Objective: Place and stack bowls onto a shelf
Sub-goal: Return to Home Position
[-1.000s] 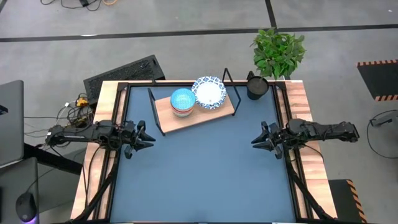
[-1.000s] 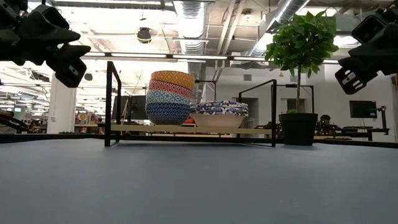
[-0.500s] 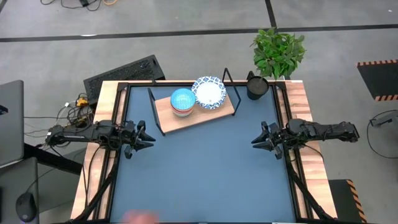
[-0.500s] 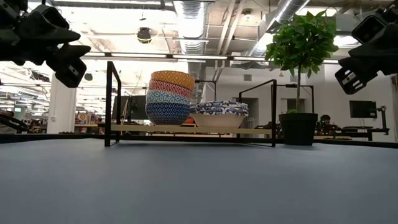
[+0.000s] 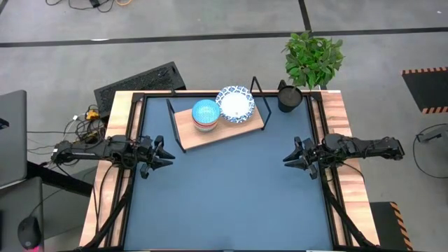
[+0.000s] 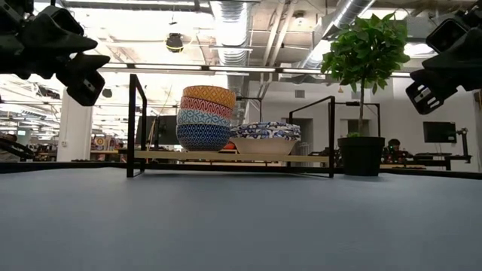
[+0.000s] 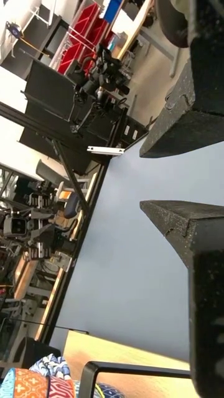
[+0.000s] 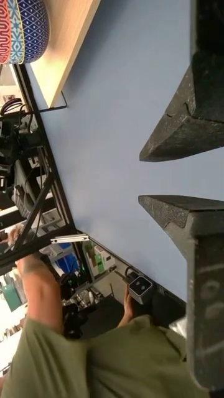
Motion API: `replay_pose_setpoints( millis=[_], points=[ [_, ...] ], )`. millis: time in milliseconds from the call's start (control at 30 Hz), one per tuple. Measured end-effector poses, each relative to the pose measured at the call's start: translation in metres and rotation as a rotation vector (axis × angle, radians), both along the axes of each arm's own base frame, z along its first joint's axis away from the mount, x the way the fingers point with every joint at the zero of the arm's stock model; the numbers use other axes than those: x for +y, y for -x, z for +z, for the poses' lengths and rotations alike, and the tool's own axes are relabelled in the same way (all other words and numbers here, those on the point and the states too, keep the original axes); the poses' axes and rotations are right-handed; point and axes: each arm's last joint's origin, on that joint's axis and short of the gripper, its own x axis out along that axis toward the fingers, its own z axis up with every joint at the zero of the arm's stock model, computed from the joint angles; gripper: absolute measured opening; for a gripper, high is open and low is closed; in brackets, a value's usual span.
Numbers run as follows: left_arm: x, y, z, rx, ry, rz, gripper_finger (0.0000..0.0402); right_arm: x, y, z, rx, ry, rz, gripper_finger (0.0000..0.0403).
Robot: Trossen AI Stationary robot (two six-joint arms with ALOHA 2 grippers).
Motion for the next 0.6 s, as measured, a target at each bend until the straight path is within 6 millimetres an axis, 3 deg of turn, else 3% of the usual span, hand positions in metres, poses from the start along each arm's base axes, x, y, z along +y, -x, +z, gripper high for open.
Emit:
replay_pose_setpoints(
  millis=[600],
  points=[
    [0.0026,-0.0005,-0.0016,0.028,0.094,0.088,0.0106,0.0000,0.0000,-0.0003,0.001,0.000,0.000,0.0123]
  ],
)
